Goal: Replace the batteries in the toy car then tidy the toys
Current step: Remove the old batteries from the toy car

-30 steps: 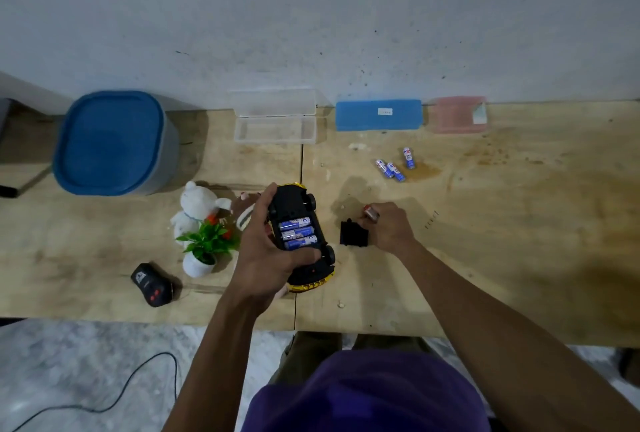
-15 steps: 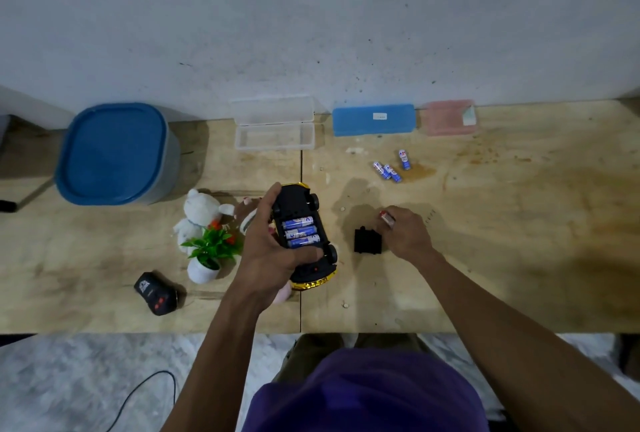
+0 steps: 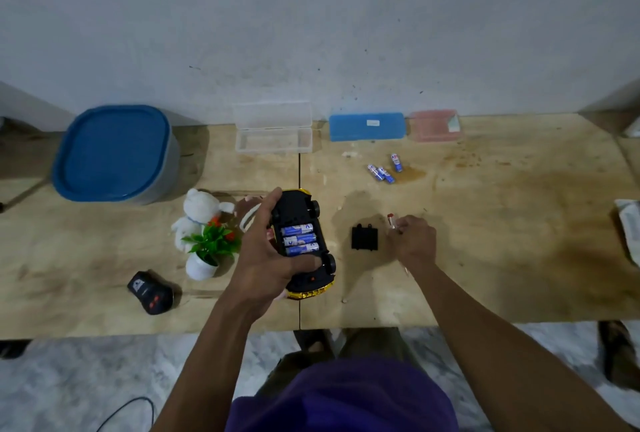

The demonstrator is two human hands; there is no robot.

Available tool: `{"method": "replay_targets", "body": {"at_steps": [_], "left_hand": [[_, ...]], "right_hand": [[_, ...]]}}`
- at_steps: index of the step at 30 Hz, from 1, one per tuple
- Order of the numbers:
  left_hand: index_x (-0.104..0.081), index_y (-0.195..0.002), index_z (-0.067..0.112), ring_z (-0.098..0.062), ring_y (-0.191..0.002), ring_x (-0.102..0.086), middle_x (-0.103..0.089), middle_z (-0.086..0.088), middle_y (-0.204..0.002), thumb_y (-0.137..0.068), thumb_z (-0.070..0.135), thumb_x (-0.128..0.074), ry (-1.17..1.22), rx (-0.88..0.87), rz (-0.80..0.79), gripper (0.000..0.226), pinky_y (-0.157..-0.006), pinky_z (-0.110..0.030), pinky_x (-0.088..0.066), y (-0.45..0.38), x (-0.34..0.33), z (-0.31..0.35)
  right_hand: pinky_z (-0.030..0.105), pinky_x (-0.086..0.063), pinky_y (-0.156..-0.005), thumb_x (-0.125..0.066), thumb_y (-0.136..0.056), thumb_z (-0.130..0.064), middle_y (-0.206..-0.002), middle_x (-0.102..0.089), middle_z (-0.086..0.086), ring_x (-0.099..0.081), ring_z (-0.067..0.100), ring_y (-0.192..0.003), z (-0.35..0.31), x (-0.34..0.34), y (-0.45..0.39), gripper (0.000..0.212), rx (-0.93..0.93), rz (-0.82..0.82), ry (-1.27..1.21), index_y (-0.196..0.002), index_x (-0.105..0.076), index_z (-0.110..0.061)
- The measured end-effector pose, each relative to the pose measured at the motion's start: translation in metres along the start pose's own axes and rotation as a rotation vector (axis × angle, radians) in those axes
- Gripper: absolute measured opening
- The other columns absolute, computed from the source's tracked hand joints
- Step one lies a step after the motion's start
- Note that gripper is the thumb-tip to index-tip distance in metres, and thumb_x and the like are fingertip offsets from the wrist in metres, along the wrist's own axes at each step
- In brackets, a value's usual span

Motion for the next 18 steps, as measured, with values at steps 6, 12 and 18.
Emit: {"method": "replay_targets", "body": {"at_steps": [6, 12, 18], "left_hand": [[-0.035, -0.152, 0.029, -0.018, -0.089, -0.073, -0.064, 0.043, -0.1, -0.063, -0.03, -0.076, -0.012, -0.014, -0.019, 0.114, -0.079, -0.044, -0.063, 0.015, 0.007, -0.002], [-0.035, -0.152, 0.032, -0.019, -0.093, -0.073, -0.064, 0.041, -0.1, -0.063, -0.028, -0.077, -0.036, -0.038, -0.08, 0.115, -0.083, -0.05, -0.061, 0.017, 0.009, 0.004], [-0.036, -0.151, 0.033, -0.007, -0.087, -0.072, -0.068, 0.029, -0.108, -0.064, -0.028, -0.077, -0.03, -0.086, -0.128, 0.114, -0.076, -0.037, -0.063, 0.019, -0.001, 0.011]], "right_hand": [[0.035, -0.055, -0.085, -0.069, -0.089, -0.022, -0.098, -0.074, 0.016, -0.069, 0.033, -0.095, 0.0, -0.005, 0.008, 0.02, -0.035, 0.021, 0.009, -0.1, -0.075, -0.006], [0.024, -0.045, -0.08, -0.076, -0.086, -0.019, -0.101, -0.073, 0.013, -0.069, 0.025, -0.083, -0.023, 0.023, 0.04, 0.022, 0.076, 0.11, -0.114, -0.104, -0.073, -0.008], [0.005, -0.046, -0.072, -0.072, -0.091, -0.024, -0.093, -0.073, -0.012, -0.065, -0.002, -0.081, -0.108, 0.089, 0.124, 0.013, 0.274, 0.019, -0.426, -0.103, -0.076, -0.022]]}}
Point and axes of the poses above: each hand's wrist, its own y-axis away from the middle knuckle, its own x-axis out of the back of the hand, z = x × y, the point moved 1 cm from there along -y, towards the middle knuckle
